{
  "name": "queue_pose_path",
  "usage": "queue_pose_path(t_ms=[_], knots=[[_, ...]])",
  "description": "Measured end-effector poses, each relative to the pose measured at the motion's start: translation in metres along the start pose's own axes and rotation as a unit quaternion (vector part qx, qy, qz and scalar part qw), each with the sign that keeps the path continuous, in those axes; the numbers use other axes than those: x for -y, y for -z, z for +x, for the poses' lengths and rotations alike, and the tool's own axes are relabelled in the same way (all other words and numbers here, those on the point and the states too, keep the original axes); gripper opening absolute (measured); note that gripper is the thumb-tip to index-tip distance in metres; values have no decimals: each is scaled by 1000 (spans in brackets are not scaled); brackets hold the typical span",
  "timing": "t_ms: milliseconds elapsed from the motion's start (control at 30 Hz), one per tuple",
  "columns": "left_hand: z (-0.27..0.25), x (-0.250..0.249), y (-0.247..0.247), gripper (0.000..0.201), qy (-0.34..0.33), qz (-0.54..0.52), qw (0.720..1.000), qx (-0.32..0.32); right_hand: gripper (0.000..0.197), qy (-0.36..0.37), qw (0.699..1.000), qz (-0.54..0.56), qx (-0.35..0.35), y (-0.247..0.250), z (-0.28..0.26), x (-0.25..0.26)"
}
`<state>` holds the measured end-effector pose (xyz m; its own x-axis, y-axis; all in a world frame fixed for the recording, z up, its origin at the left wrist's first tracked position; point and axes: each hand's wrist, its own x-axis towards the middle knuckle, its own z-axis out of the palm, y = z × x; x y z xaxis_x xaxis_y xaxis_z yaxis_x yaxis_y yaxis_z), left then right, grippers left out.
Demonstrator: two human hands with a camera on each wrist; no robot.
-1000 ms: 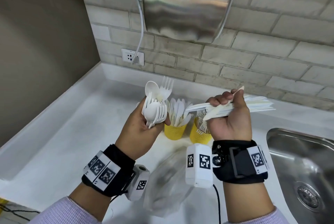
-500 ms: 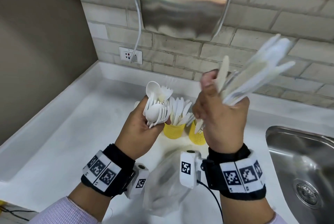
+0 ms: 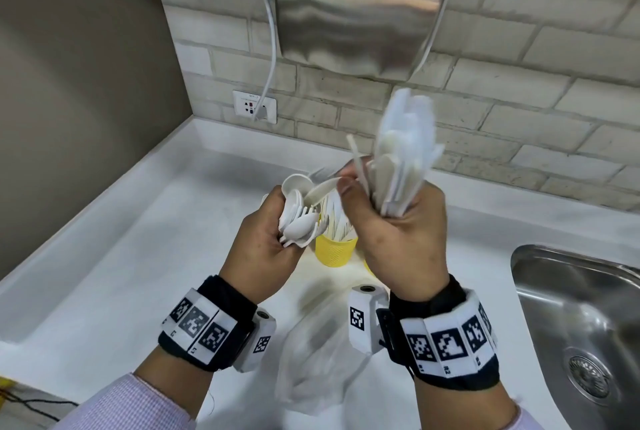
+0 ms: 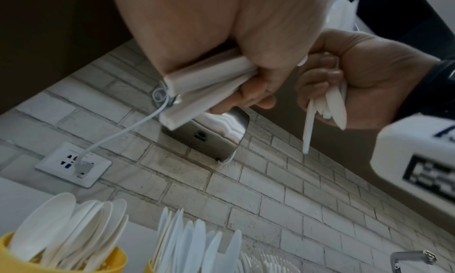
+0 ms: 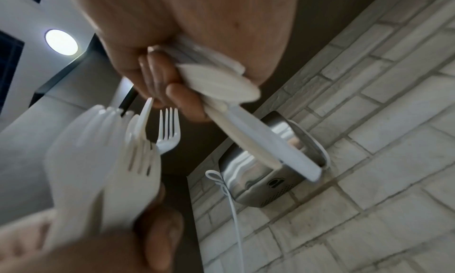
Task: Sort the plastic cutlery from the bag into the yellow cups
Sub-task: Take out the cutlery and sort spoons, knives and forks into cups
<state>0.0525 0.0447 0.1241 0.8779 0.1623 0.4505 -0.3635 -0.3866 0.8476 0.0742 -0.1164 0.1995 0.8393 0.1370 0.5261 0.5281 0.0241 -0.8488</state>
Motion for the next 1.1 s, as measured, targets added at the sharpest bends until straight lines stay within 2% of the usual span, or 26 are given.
queue_pose_path(t_ms=[100, 167, 233, 300, 433, 500, 567, 633, 800, 900, 1033, 1100], knots=[[-1, 1, 0, 42, -11, 15, 1000, 0, 23, 42, 999, 21, -25, 3, 2, -1], [-1, 1, 0, 47, -6, 14, 1000, 0, 19, 25, 999, 33, 5, 3, 2, -1], [0, 1, 0, 48, -2, 19, 1000, 0, 23, -5, 998, 33, 49, 0, 0, -1], [0, 2, 0, 49, -2, 19, 1000, 4, 30, -24, 998, 29, 47, -2, -2, -3], [-1, 3, 0, 45, -10, 34, 999, 21, 44, 1, 998, 54, -28, 1, 0, -5], [-1, 4, -1, 43, -13, 45, 999, 26, 40, -9, 992, 97, -75, 2, 3, -3], [-1, 6, -2, 43, -20, 63, 997, 32, 29, -10, 980, 170, -102, 4, 7, 1], [-1, 6, -3, 43, -26, 71, 996, 43, 31, -9, 969, 210, -126, 6, 11, 2], [-2, 2, -2, 36, -32, 61, 997, 39, 39, -49, 929, 262, -256, 16, 19, -3], [-2, -1, -1, 33, -32, 52, 997, 41, 26, -82, 902, 280, -319, 23, 22, -4], [-3, -4, -2, 31, -19, 17, 999, 42, 17, -97, 864, 341, -358, 27, 25, -7], [-3, -9, -3, 26, -15, -16, 999, 38, 14, -85, 861, 363, -346, 27, 26, -8]])
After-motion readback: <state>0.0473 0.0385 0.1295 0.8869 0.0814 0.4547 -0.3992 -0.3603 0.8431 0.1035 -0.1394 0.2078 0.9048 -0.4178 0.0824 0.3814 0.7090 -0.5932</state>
